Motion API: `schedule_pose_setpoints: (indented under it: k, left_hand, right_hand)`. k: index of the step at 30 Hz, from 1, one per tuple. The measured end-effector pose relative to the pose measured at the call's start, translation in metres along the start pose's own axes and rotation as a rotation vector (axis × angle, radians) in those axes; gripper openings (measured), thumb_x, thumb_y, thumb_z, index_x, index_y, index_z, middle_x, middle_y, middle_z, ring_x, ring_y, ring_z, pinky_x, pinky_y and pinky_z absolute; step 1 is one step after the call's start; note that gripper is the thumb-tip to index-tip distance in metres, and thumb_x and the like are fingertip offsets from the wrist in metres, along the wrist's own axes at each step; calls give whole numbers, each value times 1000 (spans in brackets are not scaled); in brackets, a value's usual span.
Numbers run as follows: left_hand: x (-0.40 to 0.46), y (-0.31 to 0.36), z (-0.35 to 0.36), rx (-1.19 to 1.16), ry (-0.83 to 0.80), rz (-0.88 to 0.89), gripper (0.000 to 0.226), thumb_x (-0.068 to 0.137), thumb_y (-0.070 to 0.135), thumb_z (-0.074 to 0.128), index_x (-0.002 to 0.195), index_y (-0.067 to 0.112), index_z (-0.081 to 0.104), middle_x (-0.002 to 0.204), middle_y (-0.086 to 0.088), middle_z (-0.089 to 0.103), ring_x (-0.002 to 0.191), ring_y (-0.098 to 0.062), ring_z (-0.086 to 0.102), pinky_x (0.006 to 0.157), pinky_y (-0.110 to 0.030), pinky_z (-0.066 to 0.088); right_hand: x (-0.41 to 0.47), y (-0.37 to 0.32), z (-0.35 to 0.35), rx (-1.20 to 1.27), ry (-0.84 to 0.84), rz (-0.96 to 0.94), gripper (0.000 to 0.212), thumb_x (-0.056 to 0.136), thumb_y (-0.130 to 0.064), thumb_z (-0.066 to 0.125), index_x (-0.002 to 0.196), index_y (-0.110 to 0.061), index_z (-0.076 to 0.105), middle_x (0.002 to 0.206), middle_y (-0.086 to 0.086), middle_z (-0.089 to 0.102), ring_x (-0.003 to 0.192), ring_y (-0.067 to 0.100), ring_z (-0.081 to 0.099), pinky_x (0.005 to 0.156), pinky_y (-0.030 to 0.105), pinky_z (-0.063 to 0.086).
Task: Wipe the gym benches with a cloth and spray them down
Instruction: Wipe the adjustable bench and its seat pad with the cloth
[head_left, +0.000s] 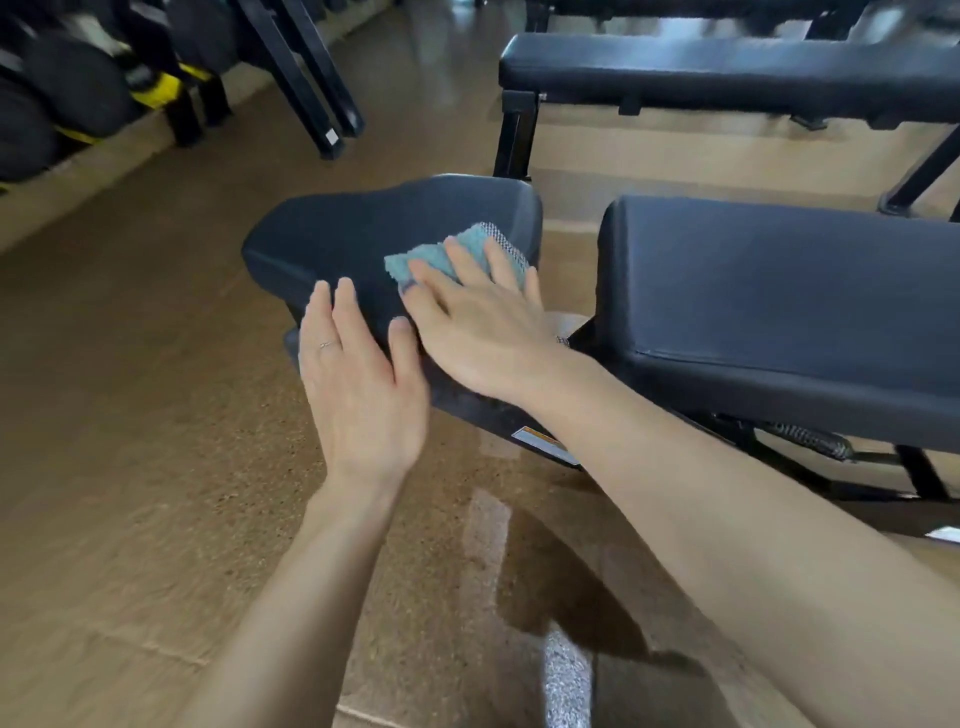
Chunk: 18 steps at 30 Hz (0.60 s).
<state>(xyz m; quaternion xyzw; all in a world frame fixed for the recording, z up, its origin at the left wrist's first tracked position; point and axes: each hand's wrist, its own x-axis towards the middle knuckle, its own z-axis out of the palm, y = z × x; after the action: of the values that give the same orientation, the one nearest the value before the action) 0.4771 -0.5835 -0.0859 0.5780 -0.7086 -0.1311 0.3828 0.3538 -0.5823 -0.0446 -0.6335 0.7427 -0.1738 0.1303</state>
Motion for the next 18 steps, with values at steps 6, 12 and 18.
schedule_pose_setpoints:
  k: [6, 12, 18]
  left_hand:
    - [29, 12, -15, -368, -106, -349, 40, 108, 33, 38, 146, 22, 38, 132, 18, 44, 119, -3, 42, 101, -10, 31]
    - [29, 26, 5, -379, 9, -398, 22, 103, 17, 35, 118, 27, 49, 115, 18, 56, 104, 4, 54, 86, -11, 42]
    - [24, 36, 6, -317, 63, -434, 23, 103, 23, 33, 101, 41, 47, 109, 20, 58, 105, 8, 56, 92, -20, 48]
  right_hand:
    - [92, 40, -29, -91, -92, 25, 56, 104, -37, 10, 160, -41, 10, 170, -7, 0, 156, 26, -7, 122, 58, -5]
    - [64, 33, -22, -55, -90, -31, 55, 104, -36, 14, 160, -37, 12, 170, -6, -2, 155, 29, -11, 120, 63, -5]
    - [-19, 25, -9, 51, -10, -187, 52, 108, -39, 17, 159, -37, 15, 170, -5, 2, 155, 27, -13, 122, 61, -3]
